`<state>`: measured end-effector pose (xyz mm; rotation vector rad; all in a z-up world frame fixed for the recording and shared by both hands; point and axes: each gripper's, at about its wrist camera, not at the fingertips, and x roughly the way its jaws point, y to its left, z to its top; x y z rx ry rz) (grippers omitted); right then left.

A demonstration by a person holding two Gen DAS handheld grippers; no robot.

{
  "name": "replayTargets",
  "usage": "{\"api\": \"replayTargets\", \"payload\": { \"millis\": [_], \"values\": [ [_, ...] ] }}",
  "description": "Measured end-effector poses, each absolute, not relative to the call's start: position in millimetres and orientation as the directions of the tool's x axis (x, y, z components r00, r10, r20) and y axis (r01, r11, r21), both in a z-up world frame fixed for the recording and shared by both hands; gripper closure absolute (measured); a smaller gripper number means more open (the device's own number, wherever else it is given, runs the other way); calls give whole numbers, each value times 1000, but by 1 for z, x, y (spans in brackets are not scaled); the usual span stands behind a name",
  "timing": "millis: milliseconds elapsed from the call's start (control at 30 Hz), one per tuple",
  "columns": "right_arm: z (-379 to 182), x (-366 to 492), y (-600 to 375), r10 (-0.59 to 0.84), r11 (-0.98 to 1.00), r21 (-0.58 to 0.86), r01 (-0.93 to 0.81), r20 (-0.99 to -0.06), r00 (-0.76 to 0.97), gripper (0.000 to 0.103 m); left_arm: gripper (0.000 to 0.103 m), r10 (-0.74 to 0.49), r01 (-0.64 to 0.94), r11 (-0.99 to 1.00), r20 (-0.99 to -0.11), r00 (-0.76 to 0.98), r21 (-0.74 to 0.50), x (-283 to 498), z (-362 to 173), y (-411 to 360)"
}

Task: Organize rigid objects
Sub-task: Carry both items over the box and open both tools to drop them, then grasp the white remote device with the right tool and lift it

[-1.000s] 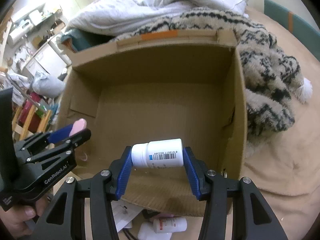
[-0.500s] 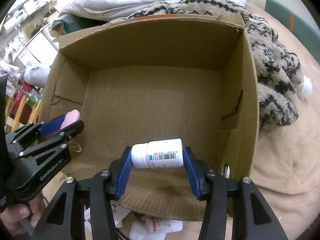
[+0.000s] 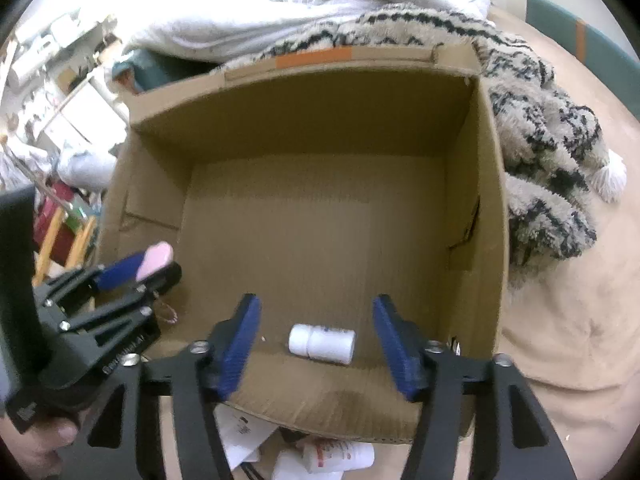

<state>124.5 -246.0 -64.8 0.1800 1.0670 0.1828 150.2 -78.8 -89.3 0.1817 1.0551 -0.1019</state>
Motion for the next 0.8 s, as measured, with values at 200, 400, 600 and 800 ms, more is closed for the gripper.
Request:
{"api": "replayTargets", "payload": {
  "millis": [200, 400, 600, 800],
  "values": [
    [-54, 122, -251, 269, 958, 284, -52, -815, 513, 23, 57, -8, 170, 981, -869, 495, 88, 149, -86, -76],
    [-48, 119, -251, 270, 955, 294, -46, -789, 551, 3, 42, -34, 162, 985, -854, 518, 59, 145, -78, -73],
    [-48, 119, -254, 270, 953, 301, -35, -791, 549, 3, 39, -1, 155, 983, -834, 552, 101, 140, -72, -74],
    [-46, 116, -258, 263, 952, 305, -20, -786, 560, 3, 38, -19, 152, 985, -822, 569, 82, 133, -60, -67]
  ]
}}
